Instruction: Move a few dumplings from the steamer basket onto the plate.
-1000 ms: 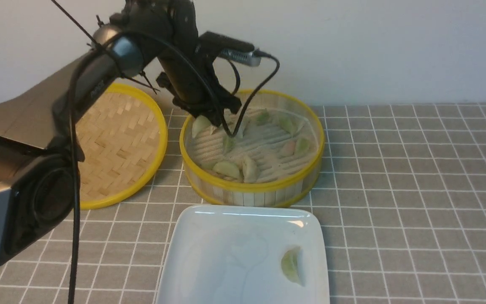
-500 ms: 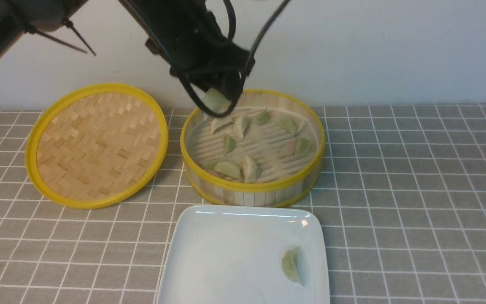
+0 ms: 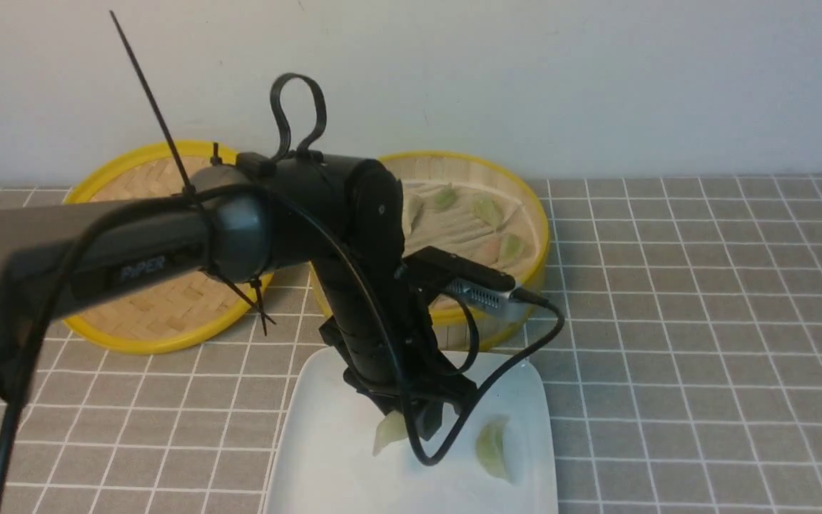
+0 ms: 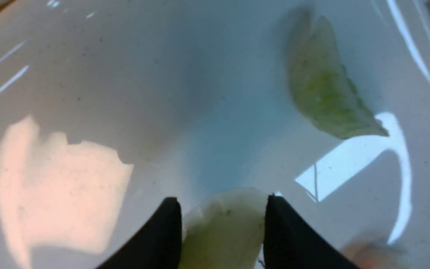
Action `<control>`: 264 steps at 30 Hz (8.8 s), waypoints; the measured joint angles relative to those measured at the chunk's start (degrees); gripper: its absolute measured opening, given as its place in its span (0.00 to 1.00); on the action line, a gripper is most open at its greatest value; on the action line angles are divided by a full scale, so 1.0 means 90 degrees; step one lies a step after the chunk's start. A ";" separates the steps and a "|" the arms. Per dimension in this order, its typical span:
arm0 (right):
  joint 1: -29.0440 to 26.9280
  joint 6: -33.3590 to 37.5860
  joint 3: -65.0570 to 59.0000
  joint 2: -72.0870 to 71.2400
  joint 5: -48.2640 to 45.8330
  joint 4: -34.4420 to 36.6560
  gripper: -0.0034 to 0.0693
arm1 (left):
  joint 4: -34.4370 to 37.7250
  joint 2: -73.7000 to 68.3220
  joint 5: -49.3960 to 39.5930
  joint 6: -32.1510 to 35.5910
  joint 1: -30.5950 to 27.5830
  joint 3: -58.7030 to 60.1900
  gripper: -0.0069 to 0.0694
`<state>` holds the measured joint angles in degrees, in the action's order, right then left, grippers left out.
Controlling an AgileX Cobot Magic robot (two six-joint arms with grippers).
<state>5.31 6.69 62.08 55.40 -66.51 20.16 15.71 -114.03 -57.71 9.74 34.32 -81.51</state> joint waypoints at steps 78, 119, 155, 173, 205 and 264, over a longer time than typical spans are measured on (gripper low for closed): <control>0.2014 0.0039 0.7847 0.9282 -0.0578 -0.1866 0.11 | -0.0791 0.6019 0.0482 -0.1028 -0.0336 0.3212 0.08; 0.2064 -0.1122 0.7559 0.9573 -0.0360 -0.2040 0.46 | -0.0807 0.6019 0.0815 -0.1028 -0.0336 0.3212 0.08; 0.3155 -0.0230 0.5639 0.6954 -0.0580 -0.0734 0.33 | -0.0810 0.6019 0.0609 -0.1028 -0.0336 0.3212 0.08; 0.3949 -0.0339 0.4684 0.7813 -0.0465 -0.0613 0.37 | -0.0823 0.6019 0.0621 -0.0812 -0.0336 0.3212 0.08; 0.3956 -0.1587 0.1366 0.0309 0.0566 -0.1398 0.03 | -0.0825 0.6019 0.0301 -0.0708 -0.0336 0.3212 0.08; 0.3956 -0.3121 -0.4269 -0.5841 0.6404 -0.3056 0.03 | 0.1255 1.1478 0.3487 -0.0512 -0.0336 0.5879 0.08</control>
<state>40.92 -21.40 23.65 2.83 -8.88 -7.34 27.01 -10.73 -26.32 5.13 31.29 -28.60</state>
